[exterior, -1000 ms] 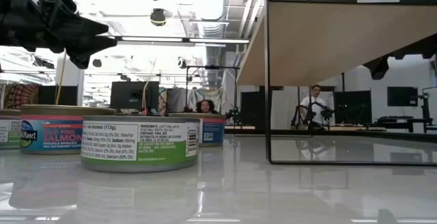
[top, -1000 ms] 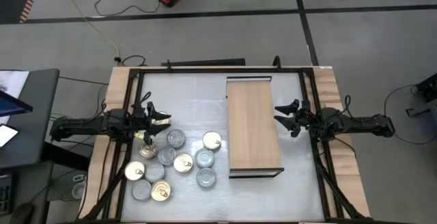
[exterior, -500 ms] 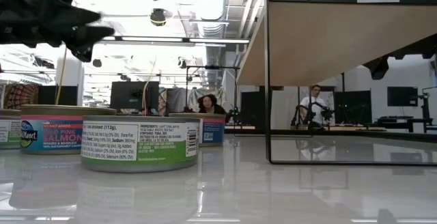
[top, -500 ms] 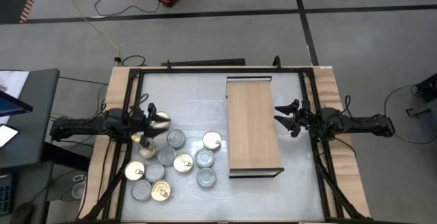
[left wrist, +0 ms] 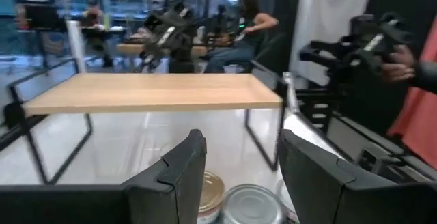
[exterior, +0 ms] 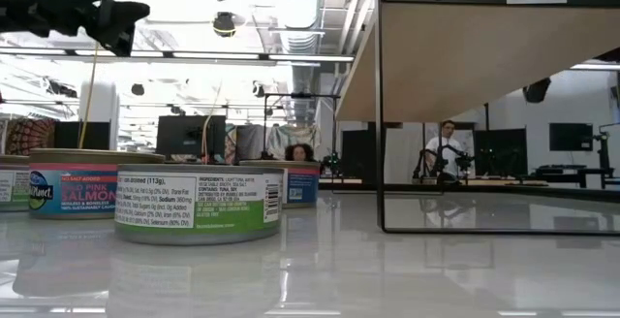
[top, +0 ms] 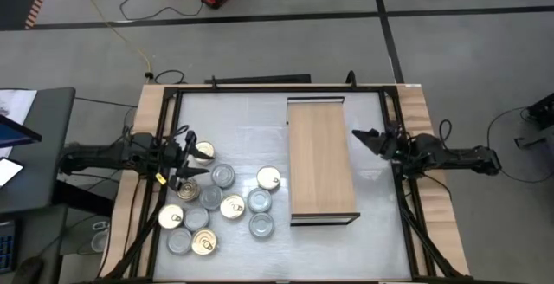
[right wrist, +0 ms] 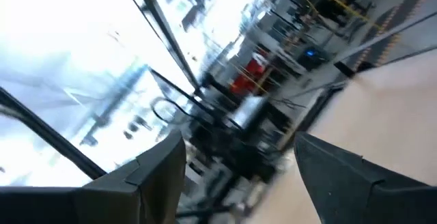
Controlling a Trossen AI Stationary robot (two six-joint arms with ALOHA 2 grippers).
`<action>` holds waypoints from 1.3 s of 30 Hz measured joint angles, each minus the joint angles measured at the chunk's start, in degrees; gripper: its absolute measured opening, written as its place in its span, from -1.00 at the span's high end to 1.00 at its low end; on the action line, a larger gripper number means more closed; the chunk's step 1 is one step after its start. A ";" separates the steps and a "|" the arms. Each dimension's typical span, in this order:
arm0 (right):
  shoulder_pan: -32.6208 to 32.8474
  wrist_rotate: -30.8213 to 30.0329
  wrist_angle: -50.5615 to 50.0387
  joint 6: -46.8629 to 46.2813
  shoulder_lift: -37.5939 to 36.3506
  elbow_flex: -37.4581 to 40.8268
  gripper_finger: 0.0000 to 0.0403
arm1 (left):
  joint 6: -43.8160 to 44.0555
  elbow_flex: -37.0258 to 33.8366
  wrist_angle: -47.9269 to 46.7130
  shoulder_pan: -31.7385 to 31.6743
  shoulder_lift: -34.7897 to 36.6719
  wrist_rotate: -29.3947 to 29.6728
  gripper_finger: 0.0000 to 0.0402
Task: Stack canned seafood by type on shelf
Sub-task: Put the green can on the shelf
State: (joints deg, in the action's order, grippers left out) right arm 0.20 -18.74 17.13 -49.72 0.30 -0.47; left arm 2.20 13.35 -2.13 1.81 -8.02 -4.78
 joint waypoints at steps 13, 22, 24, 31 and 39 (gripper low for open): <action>0.00 -1.17 -0.15 0.38 0.06 0.00 -0.46 | 3.67 5.75 5.90 4.27 -9.73 3.90 0.14; 0.02 -1.22 -3.92 6.67 0.07 0.00 -0.46 | 3.06 13.62 -3.83 5.46 -16.01 13.57 0.14; 0.17 -0.89 -4.02 7.91 0.07 -0.01 -0.46 | 3.12 15.55 -6.80 5.46 -17.79 15.27 0.14; 1.80 6.27 -7.87 25.21 1.60 -3.34 -0.46 | 5.42 21.48 -15.11 5.46 -26.32 18.83 0.14; 3.17 6.32 -17.82 31.77 15.39 -14.75 -0.46 | 3.06 25.29 -18.18 5.74 -39.58 21.57 0.05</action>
State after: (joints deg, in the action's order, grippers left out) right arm 3.38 -12.43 -0.70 -17.95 15.68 -15.22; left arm 5.26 38.63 -20.31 7.55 -47.61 16.79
